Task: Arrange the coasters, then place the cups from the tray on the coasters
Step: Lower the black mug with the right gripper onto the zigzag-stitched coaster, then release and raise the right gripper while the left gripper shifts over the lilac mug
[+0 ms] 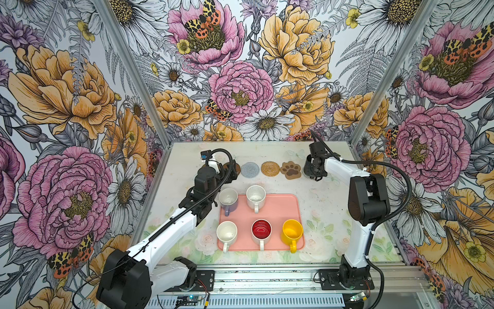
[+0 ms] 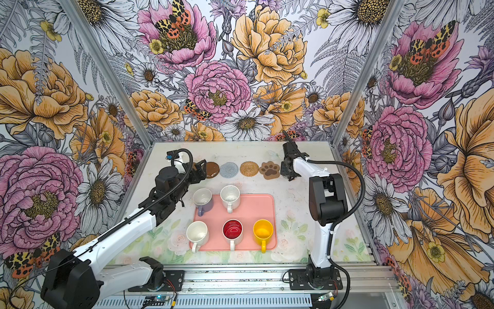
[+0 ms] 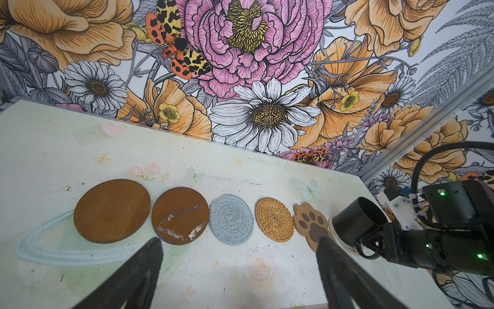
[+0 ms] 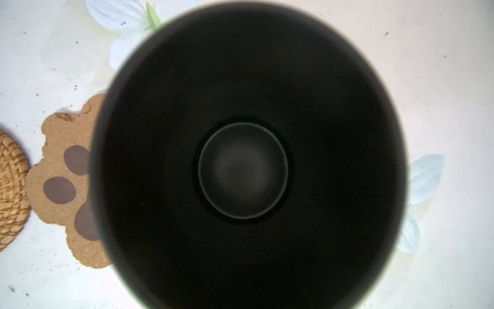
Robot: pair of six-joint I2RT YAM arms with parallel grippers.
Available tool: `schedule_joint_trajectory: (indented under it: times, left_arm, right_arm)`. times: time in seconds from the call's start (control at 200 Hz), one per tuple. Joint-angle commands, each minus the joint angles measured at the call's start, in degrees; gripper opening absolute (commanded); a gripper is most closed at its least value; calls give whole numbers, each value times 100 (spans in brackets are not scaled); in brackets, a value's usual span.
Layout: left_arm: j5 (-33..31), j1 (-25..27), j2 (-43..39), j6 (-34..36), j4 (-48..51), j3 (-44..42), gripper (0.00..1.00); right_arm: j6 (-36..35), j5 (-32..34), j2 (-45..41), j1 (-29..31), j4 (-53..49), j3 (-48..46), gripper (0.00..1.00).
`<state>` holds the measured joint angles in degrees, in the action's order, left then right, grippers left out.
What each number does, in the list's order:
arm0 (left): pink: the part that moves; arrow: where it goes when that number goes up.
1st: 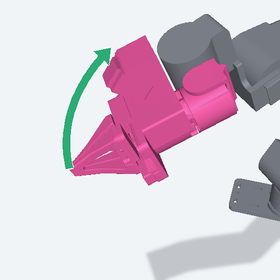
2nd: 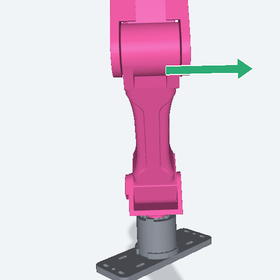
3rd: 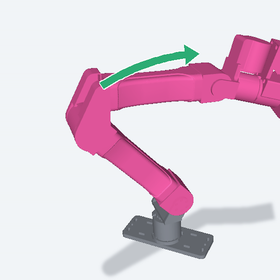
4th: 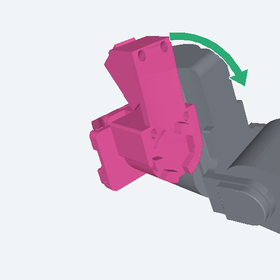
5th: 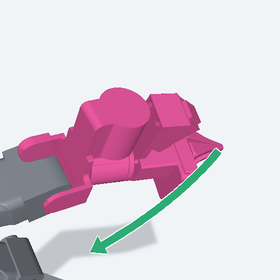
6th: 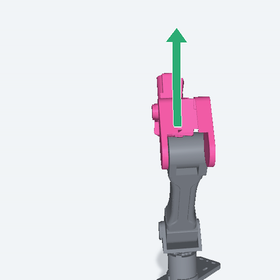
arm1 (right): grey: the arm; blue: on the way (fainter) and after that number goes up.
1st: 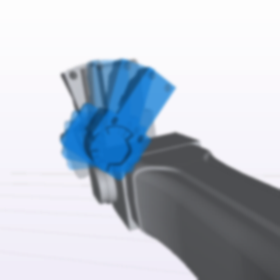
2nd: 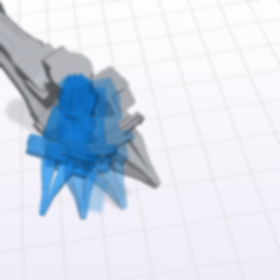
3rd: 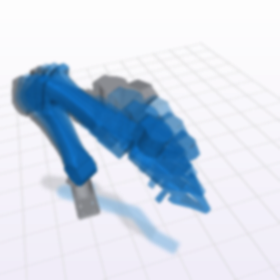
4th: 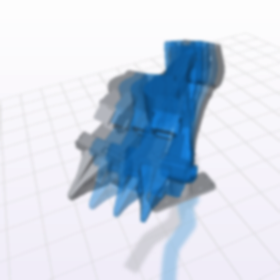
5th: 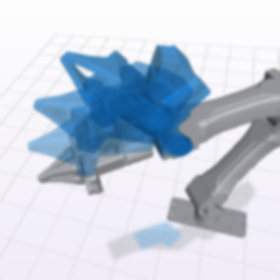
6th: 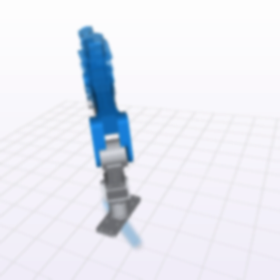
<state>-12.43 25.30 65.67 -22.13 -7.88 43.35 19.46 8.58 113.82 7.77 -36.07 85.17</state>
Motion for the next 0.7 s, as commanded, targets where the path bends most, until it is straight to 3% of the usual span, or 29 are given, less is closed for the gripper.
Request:
schedule_joint_trajectory:
  times: [0.0,0.205,0.52,0.696]
  left_arm:
    - [-92,-46,-145,61,32,-111,91]
    - [-115,-46,-212,60,32,-147,91]
    - [-102,-51,-274,49,40,-162,91]
    - [-116,-57,-360,59,75,-178,91]
  right_arm:
    - [53,100,-174,-61,268,-79,0]
    - [110,62,-278,-56,272,-175,0]
    - [109,97,-522,-57,281,-342,54]
    - [178,77,-772,-60,280,-387,63]
